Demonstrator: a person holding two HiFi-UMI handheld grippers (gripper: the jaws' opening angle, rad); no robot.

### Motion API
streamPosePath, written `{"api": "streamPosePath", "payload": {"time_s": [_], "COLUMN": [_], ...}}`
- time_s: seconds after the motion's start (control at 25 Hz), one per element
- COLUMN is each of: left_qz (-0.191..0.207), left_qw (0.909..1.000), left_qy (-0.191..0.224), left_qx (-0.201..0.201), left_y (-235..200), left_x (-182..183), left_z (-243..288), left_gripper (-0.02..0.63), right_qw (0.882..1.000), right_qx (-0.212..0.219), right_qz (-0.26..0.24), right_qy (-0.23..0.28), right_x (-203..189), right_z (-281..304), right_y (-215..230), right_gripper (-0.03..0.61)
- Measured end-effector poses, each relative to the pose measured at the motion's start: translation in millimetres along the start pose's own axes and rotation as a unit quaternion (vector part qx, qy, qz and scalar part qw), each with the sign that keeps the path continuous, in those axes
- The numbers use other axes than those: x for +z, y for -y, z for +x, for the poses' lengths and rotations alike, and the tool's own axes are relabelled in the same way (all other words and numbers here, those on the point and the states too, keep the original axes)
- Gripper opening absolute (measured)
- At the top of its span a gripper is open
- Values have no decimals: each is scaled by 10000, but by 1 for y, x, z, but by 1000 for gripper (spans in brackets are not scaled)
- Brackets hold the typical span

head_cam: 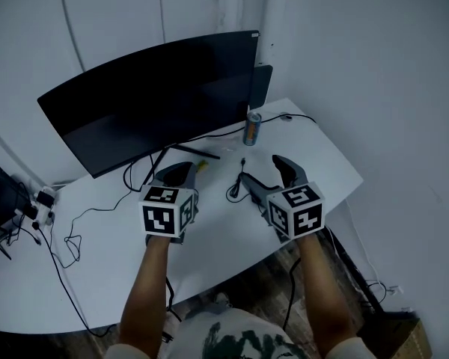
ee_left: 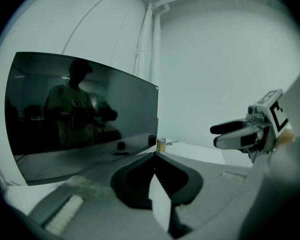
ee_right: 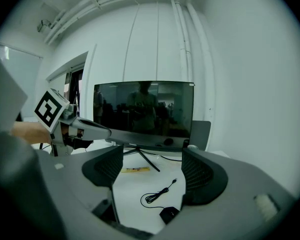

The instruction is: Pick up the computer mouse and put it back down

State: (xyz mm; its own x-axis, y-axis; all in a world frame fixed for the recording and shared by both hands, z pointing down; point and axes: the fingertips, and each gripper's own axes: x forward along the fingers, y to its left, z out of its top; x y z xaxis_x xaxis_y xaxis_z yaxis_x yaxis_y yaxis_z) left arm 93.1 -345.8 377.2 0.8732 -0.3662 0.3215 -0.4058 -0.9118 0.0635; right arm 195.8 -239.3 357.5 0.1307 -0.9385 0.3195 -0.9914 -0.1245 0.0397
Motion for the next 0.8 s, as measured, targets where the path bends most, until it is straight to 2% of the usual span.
{"api": "streamPosePath", "payload": {"time_s": [0.4,0.8], "left_qz": [-16,-82], "left_qw": [9994,9923], "left_qy": [-40,87], "left_qx": [343,1235], "left_y": [-5,16], "left_x": [-2,9], "left_z": [-6,-7], "left_gripper": [2,2], "right_qw": [9990,9906], "right_qx": [418,1296], "right_qz": [-137,-432], "right_qy": [-15,42], "right_x": [1,5], "right_z": [20,29], "right_y": [-5,19], "right_gripper": [353,353]}}
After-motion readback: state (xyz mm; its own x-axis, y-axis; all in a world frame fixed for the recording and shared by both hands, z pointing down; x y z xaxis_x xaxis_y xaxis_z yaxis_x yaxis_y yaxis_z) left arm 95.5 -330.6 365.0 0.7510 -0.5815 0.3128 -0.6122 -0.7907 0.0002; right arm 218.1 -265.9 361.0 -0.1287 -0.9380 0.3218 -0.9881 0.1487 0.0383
